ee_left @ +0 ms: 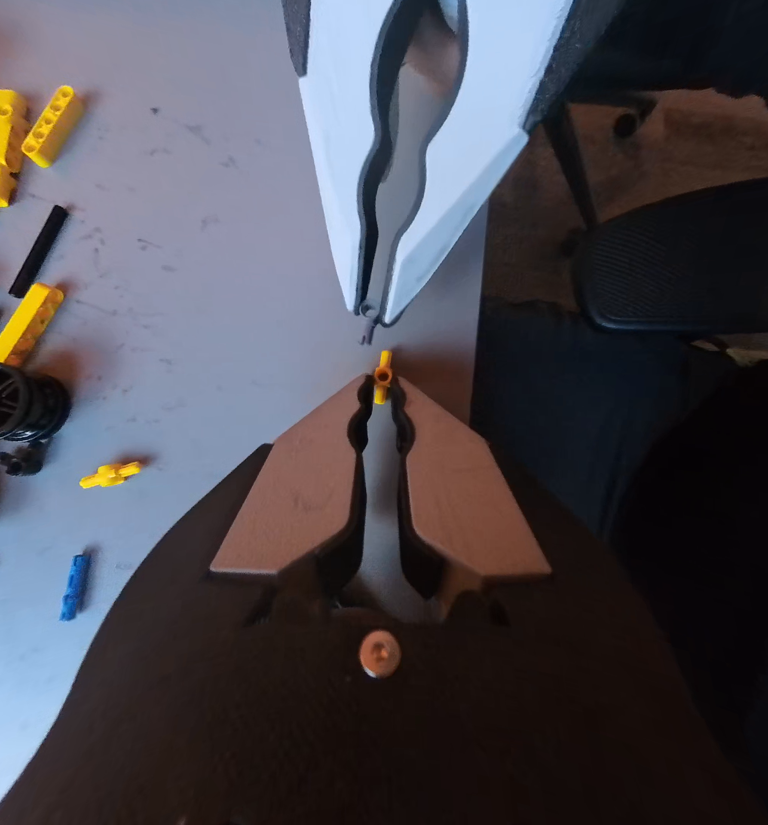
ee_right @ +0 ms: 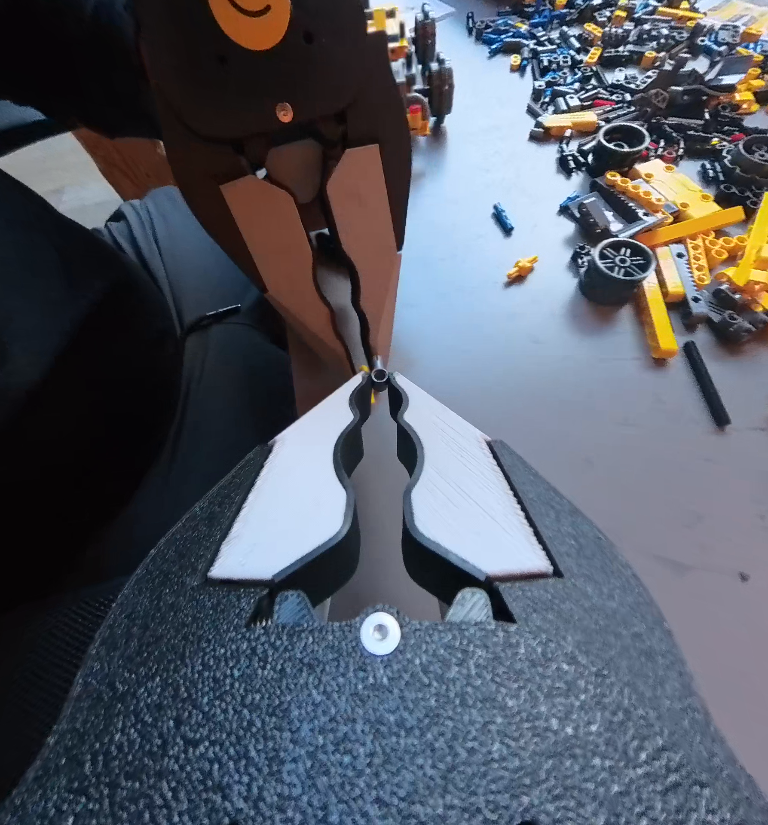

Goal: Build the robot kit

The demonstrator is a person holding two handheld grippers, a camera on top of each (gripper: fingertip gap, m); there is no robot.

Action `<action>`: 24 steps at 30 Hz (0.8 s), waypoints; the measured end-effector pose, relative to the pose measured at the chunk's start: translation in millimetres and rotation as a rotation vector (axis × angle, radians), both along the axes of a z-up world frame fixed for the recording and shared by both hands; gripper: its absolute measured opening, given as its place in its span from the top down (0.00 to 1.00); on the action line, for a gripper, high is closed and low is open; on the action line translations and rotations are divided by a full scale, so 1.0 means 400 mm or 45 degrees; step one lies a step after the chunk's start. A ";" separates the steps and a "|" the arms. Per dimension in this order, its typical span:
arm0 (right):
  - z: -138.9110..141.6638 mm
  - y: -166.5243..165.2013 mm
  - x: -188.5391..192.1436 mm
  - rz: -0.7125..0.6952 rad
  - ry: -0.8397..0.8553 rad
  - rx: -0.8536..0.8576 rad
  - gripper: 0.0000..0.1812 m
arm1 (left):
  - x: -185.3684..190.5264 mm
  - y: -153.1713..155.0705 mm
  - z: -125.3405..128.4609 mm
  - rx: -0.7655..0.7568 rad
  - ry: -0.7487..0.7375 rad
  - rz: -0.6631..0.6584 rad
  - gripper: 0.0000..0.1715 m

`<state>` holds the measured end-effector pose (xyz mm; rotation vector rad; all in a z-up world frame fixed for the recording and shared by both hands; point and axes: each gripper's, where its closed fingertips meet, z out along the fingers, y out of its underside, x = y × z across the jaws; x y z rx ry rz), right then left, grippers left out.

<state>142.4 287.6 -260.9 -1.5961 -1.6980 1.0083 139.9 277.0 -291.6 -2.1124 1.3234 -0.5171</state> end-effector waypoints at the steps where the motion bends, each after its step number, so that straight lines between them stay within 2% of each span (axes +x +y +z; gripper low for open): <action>1: -0.001 -0.008 -0.003 0.011 -0.002 0.002 0.97 | 0.000 -0.003 0.000 0.000 0.001 0.000 0.98; 6: -0.014 -0.016 -0.009 0.015 -0.041 0.020 0.97 | -0.008 -0.006 0.002 0.019 0.007 0.009 0.91; 10: -0.021 -0.023 -0.012 0.014 -0.066 0.022 0.97 | -0.015 -0.012 0.009 0.025 -0.004 0.013 0.91; 24: -0.035 -0.035 -0.029 0.022 -0.109 0.046 0.97 | -0.010 -0.010 0.034 0.085 -0.077 -0.050 0.99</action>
